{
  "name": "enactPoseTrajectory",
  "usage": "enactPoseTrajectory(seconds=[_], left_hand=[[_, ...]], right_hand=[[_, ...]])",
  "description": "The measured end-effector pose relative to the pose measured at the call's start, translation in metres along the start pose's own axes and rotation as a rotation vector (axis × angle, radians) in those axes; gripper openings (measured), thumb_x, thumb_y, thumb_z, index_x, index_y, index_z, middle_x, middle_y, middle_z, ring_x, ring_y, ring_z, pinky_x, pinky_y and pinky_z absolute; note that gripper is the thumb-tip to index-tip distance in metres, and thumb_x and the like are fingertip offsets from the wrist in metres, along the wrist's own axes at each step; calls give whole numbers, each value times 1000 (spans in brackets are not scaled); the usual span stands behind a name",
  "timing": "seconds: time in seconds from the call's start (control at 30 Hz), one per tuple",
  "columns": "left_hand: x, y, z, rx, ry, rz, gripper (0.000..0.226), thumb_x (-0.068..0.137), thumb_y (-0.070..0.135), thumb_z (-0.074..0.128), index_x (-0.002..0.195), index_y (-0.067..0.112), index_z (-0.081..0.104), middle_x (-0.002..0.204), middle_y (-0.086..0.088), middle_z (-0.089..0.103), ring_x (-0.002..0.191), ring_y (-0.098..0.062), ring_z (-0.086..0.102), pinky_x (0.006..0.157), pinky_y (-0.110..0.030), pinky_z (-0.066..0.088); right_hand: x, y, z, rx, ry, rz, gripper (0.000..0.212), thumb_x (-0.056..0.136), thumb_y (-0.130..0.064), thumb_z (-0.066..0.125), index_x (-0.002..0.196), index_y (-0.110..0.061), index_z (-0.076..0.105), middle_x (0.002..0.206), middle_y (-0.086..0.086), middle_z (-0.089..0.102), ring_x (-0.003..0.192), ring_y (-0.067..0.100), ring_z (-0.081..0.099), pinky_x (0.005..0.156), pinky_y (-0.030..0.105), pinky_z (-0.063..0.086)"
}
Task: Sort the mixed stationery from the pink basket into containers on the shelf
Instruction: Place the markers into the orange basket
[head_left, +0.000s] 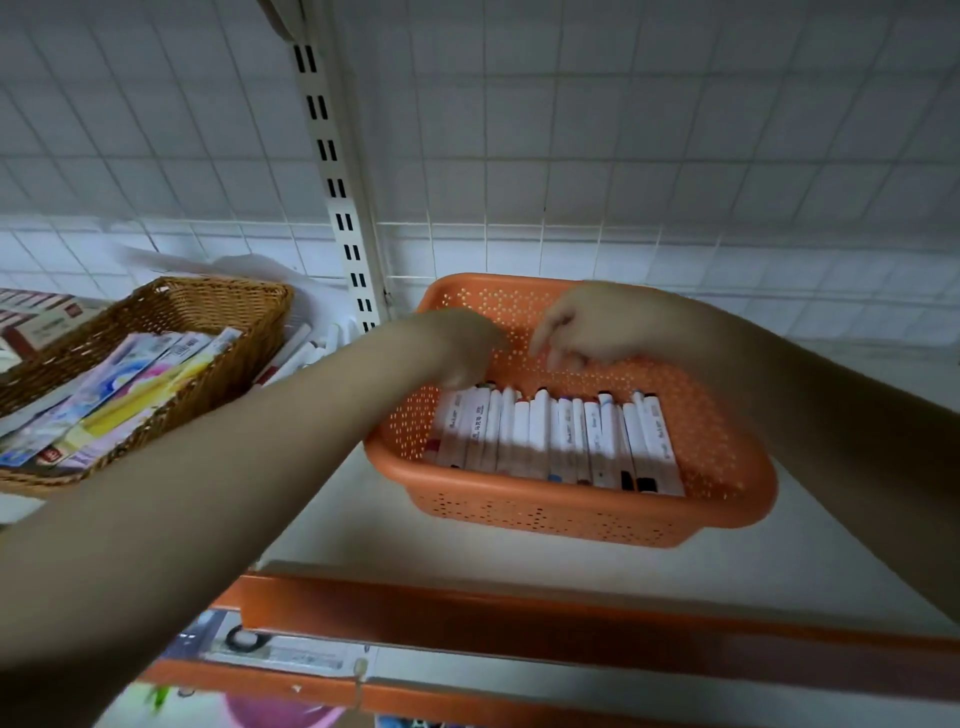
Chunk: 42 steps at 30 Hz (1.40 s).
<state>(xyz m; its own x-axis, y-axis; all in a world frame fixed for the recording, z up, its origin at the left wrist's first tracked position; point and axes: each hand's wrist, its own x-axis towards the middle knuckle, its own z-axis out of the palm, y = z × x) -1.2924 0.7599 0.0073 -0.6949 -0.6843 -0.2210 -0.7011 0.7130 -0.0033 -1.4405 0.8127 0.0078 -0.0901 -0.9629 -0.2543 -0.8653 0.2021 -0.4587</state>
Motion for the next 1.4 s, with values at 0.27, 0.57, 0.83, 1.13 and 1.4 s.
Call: enactPoseTrajectory(seconds=[0.27,0.57,0.83,1.13,1.4], left_hand=[[-61,-115,32,-440,557,-271,38,93,6,41,122,18,63,124,-9,63,108,-29,59,85,-29,42],[-58,-164,106,-609,142,-392,94,86,47,60,150,5,6,145,-20,36,130,-33,39,102,-37,34],[-65,-171,108,-384,112,-349,66,101,33,37,147,-4,6,148,-24,22,136,-34,29,110,-37,23],[-64,-170,107,-289,40,-410,63,98,20,37,141,-13,3,140,-25,34,129,-31,41,102,-32,36],[-72,-169,103,-274,4,-430,68,97,9,38,147,-2,-7,136,-21,47,119,-30,52,93,-34,42]], right_hand=[[-24,-101,18,-37,429,-149,17,94,-25,52,94,-18,68,67,-8,61,62,3,58,46,7,37],[39,-188,109,-2,603,7,27,97,-21,43,96,-5,65,92,8,63,76,19,49,61,25,28],[159,-177,120,99,396,271,36,91,-11,51,60,-12,33,62,4,37,59,22,42,45,24,25],[191,-174,133,-80,206,358,26,87,-15,57,65,-9,45,74,8,51,65,23,50,46,24,31],[184,-177,128,-22,214,333,28,89,2,44,64,-8,36,66,7,35,55,18,34,46,24,25]])
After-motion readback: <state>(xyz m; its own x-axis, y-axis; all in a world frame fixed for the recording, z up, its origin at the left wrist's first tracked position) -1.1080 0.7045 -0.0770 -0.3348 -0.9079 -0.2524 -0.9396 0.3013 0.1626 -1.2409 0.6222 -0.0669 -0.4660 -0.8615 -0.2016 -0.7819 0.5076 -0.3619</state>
